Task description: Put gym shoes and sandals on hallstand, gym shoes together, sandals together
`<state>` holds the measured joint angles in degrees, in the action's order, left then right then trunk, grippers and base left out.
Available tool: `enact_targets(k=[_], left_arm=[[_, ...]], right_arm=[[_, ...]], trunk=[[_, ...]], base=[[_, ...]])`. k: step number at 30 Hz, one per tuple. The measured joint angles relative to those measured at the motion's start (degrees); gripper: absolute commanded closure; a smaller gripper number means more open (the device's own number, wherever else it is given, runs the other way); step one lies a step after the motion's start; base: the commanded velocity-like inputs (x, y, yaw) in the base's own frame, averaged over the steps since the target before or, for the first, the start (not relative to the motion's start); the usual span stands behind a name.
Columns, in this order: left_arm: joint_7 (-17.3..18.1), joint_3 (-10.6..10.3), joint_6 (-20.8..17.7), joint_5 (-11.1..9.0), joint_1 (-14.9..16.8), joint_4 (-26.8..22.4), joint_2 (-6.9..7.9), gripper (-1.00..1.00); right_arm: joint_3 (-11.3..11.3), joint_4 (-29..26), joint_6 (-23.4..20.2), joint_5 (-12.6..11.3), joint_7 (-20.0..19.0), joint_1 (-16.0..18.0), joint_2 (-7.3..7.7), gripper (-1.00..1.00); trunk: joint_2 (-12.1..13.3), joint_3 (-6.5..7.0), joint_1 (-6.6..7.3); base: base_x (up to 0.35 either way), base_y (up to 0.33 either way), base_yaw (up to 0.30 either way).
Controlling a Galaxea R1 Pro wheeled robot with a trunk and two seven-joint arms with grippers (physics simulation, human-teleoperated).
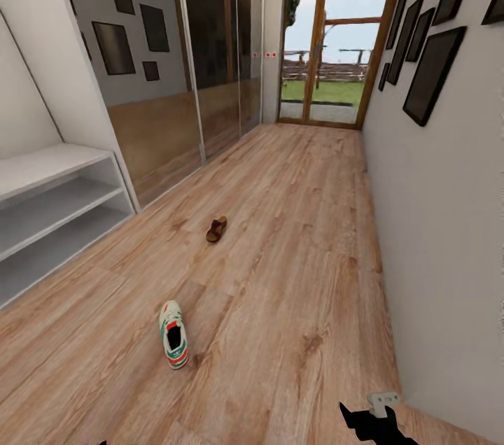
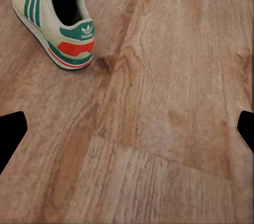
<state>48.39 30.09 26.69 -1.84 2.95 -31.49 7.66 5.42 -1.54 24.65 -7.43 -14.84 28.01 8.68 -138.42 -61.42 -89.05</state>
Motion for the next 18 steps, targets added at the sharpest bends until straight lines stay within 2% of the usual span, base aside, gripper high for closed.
enact_targets(k=[9,18], left_arm=[[0.01,0.04,0.01,-0.04,0.01,-0.04,0.00,-1.00],[0.03,0.13,-0.07,-0.08,0.00,-0.07,0.00,-1.00]], right_arm=[[0.09,0.00,0.00,0.06,-0.01,0.00,-0.04,-1.00],[0.01,-0.08,-0.03,-0.27,0.16,0.00,-0.16,-1.00]], trunk=[[0.00,0.00,0.00],[0.00,0.00,0.00]], base=[[0.060,-0.259,0.008],[0.009,-0.042,0.028]])
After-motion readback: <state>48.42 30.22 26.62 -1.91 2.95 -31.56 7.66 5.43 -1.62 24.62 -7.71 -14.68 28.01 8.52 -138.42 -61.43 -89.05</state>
